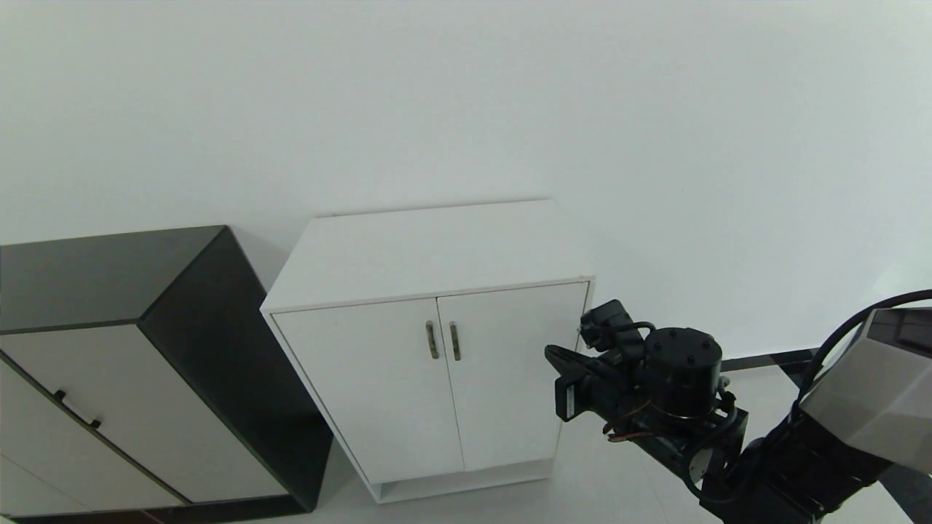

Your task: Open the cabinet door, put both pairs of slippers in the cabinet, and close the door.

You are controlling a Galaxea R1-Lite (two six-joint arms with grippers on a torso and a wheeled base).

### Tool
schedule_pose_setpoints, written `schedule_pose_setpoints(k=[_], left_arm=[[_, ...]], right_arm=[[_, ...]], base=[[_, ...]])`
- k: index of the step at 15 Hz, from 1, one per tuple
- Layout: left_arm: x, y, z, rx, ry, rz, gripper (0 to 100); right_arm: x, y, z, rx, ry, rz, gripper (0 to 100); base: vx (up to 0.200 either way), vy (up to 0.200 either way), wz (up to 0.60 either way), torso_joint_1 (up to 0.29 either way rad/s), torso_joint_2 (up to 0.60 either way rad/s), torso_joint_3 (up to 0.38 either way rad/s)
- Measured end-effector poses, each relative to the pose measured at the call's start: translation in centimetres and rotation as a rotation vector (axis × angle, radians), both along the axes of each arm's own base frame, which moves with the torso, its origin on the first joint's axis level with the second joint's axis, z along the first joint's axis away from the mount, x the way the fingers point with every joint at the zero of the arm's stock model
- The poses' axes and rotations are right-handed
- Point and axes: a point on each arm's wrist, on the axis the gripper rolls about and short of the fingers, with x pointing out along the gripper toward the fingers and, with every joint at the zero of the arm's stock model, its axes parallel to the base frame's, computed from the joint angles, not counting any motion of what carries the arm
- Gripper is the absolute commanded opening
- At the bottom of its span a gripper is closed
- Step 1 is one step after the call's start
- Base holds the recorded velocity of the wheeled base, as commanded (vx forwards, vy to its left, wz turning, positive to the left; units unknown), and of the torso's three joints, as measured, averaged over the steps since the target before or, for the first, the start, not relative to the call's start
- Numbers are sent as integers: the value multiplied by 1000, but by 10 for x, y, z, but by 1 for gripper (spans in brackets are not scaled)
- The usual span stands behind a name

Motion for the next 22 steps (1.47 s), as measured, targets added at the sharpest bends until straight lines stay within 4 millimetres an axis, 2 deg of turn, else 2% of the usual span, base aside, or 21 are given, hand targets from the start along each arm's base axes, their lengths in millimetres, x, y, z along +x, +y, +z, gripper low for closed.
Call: schedule_pose_setpoints(k=[4,13,19,22], left_arm=[[0,0,0,-1,0,0,0],[0,0,0,-1,0,-2,0],[0,0,0,-1,0,-2,0],[0,0,0,-1,0,-1,0]], right_arm=[[-4,-2,-5,-14,17,15,0],[-11,-2,-18,-43,61,46,0],[-9,5,-29,-57,83,60,0],[-1,10,-33,-52,79,55,0]], base=[[0,0,0,0,0,0],[200,0,0,2,1,4],[0,0,0,0,0,0],[0,0,0,0,0,0]])
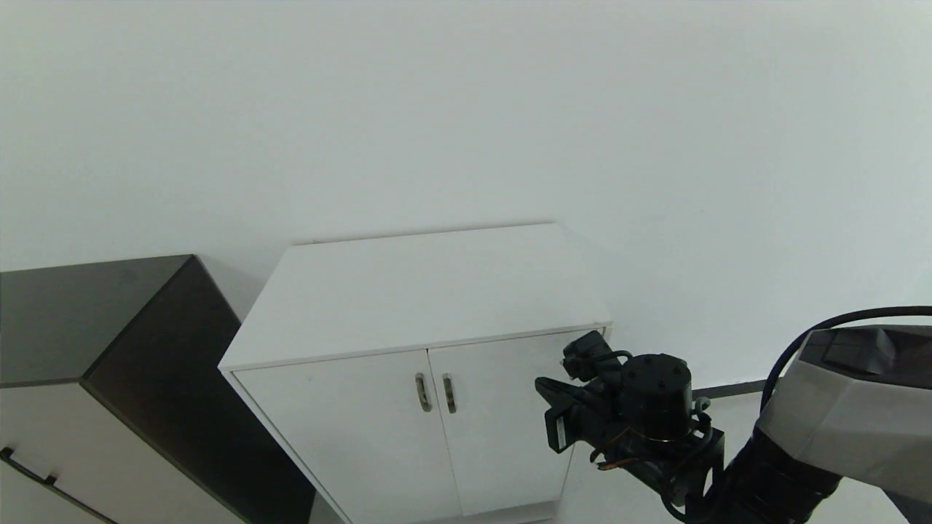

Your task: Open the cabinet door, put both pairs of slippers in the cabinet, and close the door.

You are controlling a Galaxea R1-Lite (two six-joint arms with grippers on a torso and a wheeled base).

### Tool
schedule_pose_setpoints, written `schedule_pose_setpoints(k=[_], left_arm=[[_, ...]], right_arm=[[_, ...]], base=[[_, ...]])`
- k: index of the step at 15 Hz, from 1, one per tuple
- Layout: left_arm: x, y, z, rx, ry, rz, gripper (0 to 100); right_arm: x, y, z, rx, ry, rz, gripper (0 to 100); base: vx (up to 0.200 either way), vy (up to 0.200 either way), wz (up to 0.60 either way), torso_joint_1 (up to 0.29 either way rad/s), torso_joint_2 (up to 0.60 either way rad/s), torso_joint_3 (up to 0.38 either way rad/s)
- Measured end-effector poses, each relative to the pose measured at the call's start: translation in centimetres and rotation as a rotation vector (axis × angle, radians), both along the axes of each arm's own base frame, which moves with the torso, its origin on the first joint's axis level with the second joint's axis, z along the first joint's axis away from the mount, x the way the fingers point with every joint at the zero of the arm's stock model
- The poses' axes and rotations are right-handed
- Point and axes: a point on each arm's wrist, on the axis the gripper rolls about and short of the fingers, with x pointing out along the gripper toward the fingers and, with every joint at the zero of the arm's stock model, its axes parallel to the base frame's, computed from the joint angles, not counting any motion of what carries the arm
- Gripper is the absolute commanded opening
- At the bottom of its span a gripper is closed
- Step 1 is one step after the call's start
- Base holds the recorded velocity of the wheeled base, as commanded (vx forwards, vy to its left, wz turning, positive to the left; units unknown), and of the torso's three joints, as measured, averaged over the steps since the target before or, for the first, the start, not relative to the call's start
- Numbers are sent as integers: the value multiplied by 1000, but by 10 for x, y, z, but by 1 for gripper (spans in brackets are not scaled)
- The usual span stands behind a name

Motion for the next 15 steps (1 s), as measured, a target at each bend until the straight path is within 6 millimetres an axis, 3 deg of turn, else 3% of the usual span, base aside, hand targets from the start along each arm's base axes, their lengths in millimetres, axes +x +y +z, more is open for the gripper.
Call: schedule_pose_setpoints(k=[5,15], left_arm=[[0,0,0,0,0,0,0],[0,0,0,-2,0,0,0]], right_arm=[[35,27,-13,32,-36,-10,0],[78,39,-37,24,-28,-54,0]], base=[[0,0,0,0,0,0],[0,0,0,0,0,0]])
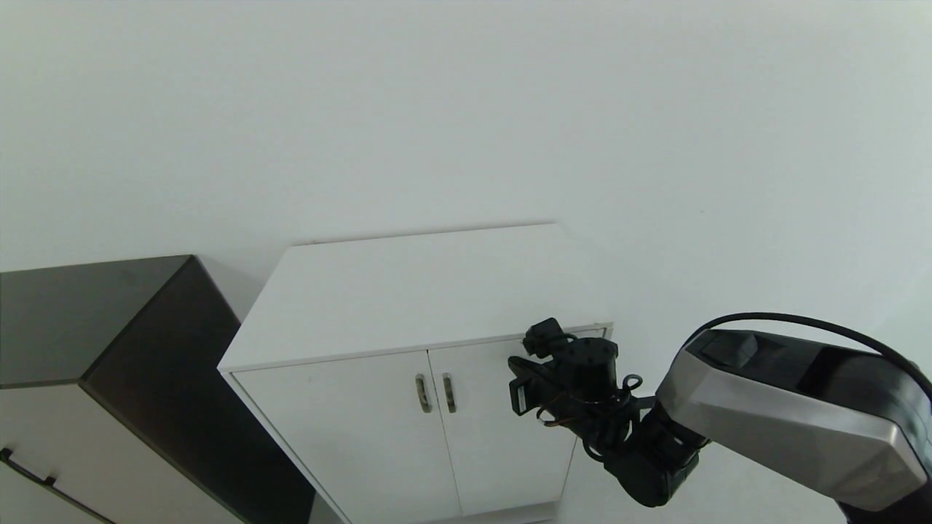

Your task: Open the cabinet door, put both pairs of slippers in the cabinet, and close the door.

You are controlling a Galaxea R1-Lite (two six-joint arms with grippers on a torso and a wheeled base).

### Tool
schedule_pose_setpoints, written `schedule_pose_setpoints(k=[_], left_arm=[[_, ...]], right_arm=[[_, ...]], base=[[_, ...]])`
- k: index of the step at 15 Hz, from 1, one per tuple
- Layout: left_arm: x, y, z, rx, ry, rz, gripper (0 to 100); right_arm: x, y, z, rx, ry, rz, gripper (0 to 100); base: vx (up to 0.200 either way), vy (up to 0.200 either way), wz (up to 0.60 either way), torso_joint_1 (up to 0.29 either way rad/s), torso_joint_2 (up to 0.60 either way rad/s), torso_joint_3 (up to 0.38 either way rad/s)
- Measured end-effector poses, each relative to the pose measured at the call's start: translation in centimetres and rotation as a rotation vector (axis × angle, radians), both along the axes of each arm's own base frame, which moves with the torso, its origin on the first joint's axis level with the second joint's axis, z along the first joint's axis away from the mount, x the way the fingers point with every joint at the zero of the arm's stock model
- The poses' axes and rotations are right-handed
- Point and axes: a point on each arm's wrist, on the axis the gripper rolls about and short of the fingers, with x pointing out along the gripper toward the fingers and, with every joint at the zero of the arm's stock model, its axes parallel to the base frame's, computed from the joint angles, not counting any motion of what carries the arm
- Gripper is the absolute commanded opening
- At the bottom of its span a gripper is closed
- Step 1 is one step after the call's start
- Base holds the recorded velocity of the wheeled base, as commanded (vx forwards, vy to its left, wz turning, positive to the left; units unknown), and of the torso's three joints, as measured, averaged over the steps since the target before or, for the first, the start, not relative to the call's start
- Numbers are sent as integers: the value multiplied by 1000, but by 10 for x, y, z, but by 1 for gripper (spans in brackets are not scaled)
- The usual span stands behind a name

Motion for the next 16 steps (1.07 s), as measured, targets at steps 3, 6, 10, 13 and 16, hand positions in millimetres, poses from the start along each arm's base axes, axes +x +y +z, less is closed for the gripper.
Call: schedule_pose_setpoints(k=[3,6,10,13,16], left_arm=[[0,0,0,0,0,0,0],[0,0,0,0,0,0,0],[0,0,0,1,0,0,0],[0,0,0,5,-1,-1,0],[0,0,0,3,0,13,0]], right_arm=[[7,2,0,0,1,-6,0],[9,2,0,2,-2,-7,0],[-4,-6,-1,-12,24,-9,0],[-27,-11,14,-2,43,12,0],[-53,-30,33,1,54,18,0]], base=[[0,0,0,0,0,0],[0,0,0,0,0,0],[0,0,0,0,0,0],[0,0,0,0,0,0],[0,0,0,0,0,0]])
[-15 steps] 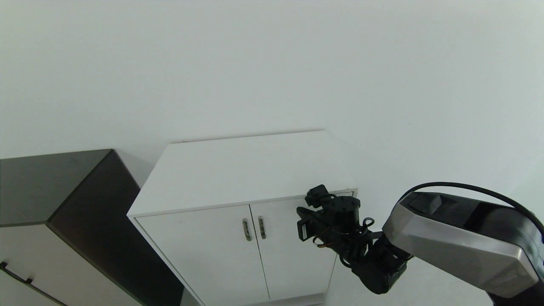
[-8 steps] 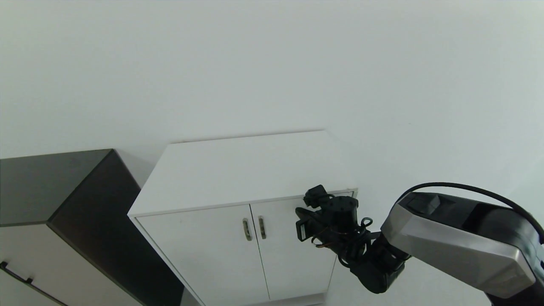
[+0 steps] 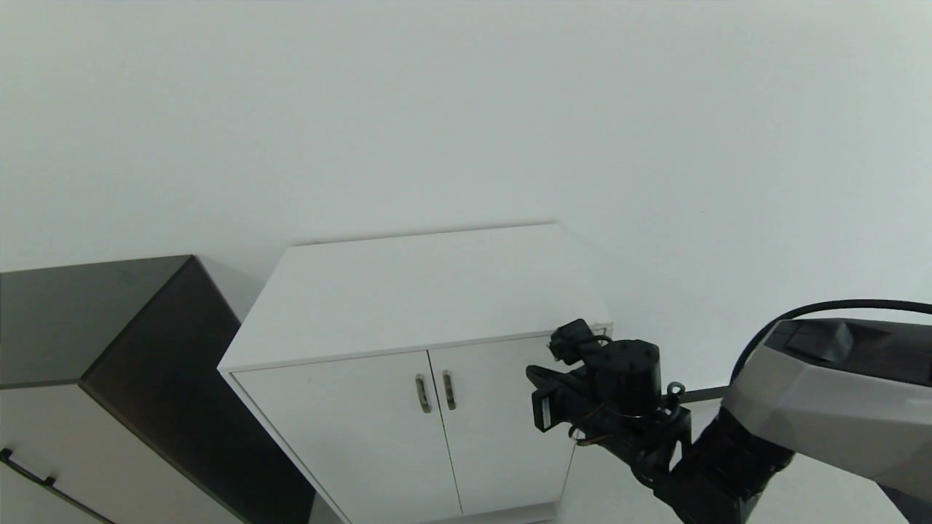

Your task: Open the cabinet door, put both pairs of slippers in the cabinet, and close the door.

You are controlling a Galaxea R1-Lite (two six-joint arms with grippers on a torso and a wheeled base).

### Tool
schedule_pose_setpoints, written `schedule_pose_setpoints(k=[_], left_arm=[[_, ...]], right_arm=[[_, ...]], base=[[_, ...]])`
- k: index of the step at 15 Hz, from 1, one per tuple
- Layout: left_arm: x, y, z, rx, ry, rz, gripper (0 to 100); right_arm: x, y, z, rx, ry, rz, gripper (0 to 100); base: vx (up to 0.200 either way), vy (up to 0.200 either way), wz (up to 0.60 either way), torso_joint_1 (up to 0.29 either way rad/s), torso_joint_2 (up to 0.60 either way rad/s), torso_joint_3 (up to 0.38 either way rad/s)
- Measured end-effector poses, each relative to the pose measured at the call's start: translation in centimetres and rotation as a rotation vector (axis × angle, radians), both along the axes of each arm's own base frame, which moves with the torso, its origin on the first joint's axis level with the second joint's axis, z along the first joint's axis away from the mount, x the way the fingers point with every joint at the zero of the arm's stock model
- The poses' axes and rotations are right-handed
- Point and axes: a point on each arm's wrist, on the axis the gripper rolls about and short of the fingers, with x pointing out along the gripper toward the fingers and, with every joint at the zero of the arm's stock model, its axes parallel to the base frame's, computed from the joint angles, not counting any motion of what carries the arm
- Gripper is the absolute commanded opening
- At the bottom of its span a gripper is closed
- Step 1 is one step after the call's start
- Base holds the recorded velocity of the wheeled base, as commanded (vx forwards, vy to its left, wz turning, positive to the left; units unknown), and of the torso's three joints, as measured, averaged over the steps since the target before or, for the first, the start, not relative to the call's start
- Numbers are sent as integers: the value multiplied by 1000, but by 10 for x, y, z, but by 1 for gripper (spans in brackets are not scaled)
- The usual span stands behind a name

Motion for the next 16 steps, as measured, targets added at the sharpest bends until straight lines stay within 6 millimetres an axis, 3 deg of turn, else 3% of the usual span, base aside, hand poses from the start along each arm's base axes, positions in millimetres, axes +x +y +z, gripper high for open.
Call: schedule_pose_setpoints(k=[4,10,13,16], left_arm=[[0,0,0,-2,0,3,0],[0,0,0,-5,0,2,0],[0,0,0,-3,0,2,0],[0,0,0,-1,0,1,0]], right_arm=[[-34,-29,16,49,-50,-1,0],[-44,-53,33,45,-66,-64,0],[-60,-84,54,16,-58,-130,0],[-99,-133,87,-28,-50,-251,0]], base=[[0,0,0,-1,-1,25],[0,0,0,4,2,162],[0,0,0,2,-1,17],[0,0,0,0,0,0]])
